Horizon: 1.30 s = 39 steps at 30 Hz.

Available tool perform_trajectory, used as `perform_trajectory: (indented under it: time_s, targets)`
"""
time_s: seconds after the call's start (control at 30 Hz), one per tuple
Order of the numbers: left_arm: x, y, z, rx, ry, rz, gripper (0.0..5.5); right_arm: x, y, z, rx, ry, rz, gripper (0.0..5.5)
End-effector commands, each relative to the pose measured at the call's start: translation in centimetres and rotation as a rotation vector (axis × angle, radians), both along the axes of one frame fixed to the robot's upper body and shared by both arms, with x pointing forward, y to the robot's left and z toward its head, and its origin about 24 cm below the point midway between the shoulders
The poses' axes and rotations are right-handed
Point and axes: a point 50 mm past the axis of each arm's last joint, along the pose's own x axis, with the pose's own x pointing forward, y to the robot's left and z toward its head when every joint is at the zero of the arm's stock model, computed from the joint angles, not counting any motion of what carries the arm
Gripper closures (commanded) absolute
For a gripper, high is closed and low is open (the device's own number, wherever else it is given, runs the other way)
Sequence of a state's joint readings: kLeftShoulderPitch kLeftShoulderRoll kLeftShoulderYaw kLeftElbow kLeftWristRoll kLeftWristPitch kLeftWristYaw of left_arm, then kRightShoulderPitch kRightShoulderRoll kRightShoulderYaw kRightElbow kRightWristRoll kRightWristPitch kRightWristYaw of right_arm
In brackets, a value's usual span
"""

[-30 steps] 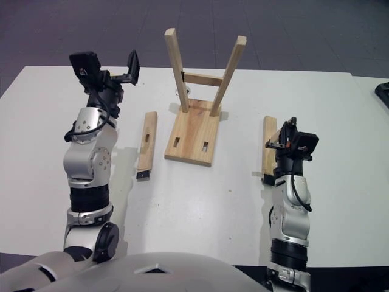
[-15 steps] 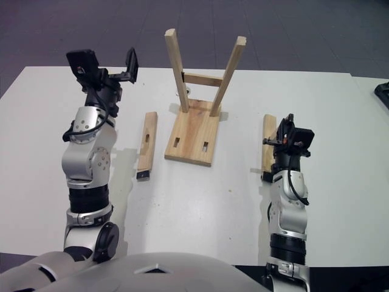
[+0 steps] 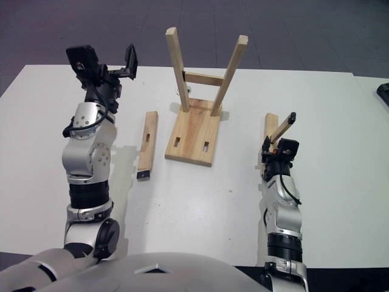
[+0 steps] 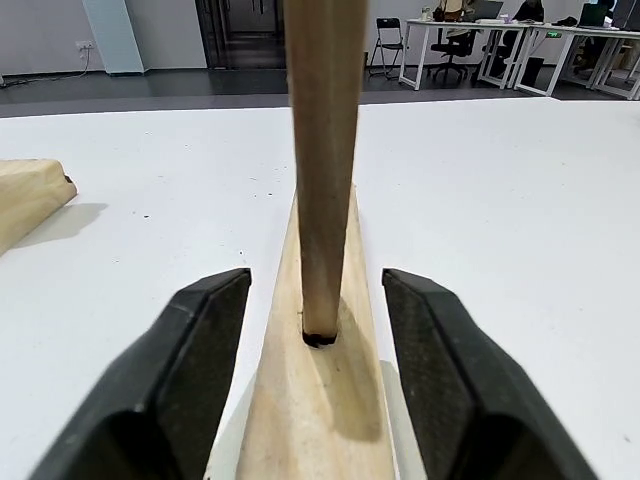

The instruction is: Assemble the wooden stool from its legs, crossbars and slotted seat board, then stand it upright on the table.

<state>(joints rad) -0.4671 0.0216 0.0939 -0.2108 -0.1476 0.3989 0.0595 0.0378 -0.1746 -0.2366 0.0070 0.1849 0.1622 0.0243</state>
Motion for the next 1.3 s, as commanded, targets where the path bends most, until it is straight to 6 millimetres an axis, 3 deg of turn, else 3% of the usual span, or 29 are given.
perform_trajectory:
  time_s: [0.03, 0.13, 0.3, 0.53, 0.87, 0.97, 1.13, 1.2, 1.3]
  targets:
    - [0.2, 0.2, 0.3, 0.006, -0.01, 0.011, 0.1, 0.7, -1.0, 2.7, -0.021, -0.036, -0.014, 2.25]
    - [0.2, 0.2, 0.2, 0.004, -0.013, 0.013, 0.1, 1.9, -1.0, 6.3, -0.026, -0.147, 0.027, 1.89]
    - [0.3, 0.2, 0.3, 0.002, -0.023, 0.019, 0.1, 3.0, -0.3, 10.3, -0.057, -0.257, 0.099, 1.24]
    - [0.6, 0.0, 0.5, -0.001, -0.033, 0.011, 0.1, 4.5, -0.5, 12.3, -0.074, -0.322, 0.097, 0.12]
    - [0.8, 0.0, 0.0, -0.004, -0.015, 0.024, 0.1, 6.8, -1.1, 13.9, -0.044, -0.384, 0.044, 0.12]
    - [0.9, -0.1, -0.3, 0.0, -0.002, 0.029, 0.1, 7.3, -1.1, 15.8, -0.054, -0.442, 0.054, 0.12]
    - [0.9, 0.2, -0.4, -0.001, 0.003, 0.044, 0.1, 7.5, -1.2, 20.8, -0.073, -0.607, 0.046, 0.12]
    - [0.8, 0.2, -0.4, -0.004, 0.003, 0.05, 0.1, 7.5, -1.4, 20.7, -0.057, -0.601, 0.041, 0.12]
    - [0.7, 0.2, -0.8, -0.003, 0.016, 0.052, 0.1, 7.3, -1.3, 15.8, -0.034, -0.434, 0.019, 0.12]
